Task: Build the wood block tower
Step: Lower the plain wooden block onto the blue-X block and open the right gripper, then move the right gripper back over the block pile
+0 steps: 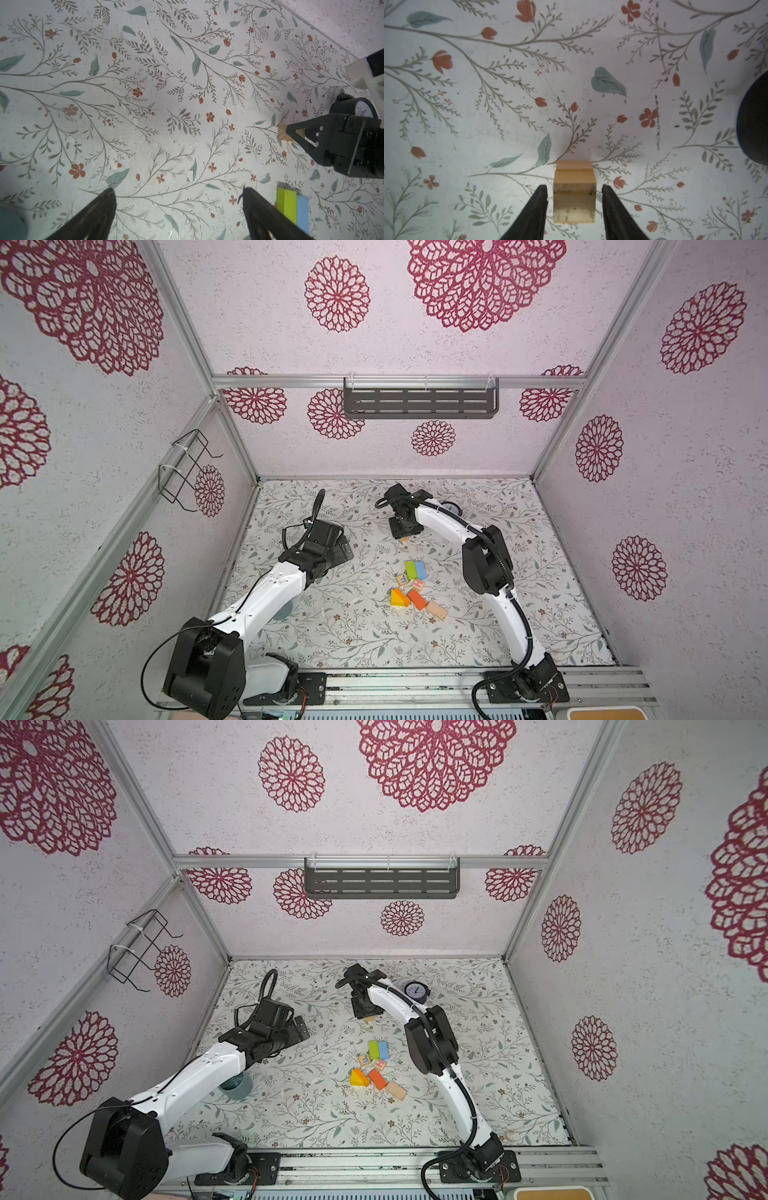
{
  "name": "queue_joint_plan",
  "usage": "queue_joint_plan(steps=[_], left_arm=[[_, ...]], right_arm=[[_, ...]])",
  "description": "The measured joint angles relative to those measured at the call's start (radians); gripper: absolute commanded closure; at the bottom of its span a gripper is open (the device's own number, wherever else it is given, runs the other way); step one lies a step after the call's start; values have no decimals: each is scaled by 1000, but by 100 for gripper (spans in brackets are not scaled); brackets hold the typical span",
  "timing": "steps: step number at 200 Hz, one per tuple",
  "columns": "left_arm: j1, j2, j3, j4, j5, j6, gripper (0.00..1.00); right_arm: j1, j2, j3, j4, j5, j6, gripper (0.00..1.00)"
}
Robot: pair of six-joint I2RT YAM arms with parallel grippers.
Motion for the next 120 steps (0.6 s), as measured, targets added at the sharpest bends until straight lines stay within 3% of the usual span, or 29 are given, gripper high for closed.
queue_joint_plan(steps=[21, 62, 93, 120], left_arm=[[0, 0, 0, 0, 10, 2, 3], [-19, 2, 34, -25, 25, 31, 3], [-55, 14, 103, -42, 30, 50, 3], [-98, 48, 157, -57, 25, 56, 3]], right_arm=[[1, 0, 0, 1, 1, 1, 44], [1, -5, -4, 3, 4, 2, 45], [1, -91, -77, 7, 7, 1, 57], [0, -275, -216, 25, 13, 0, 68]])
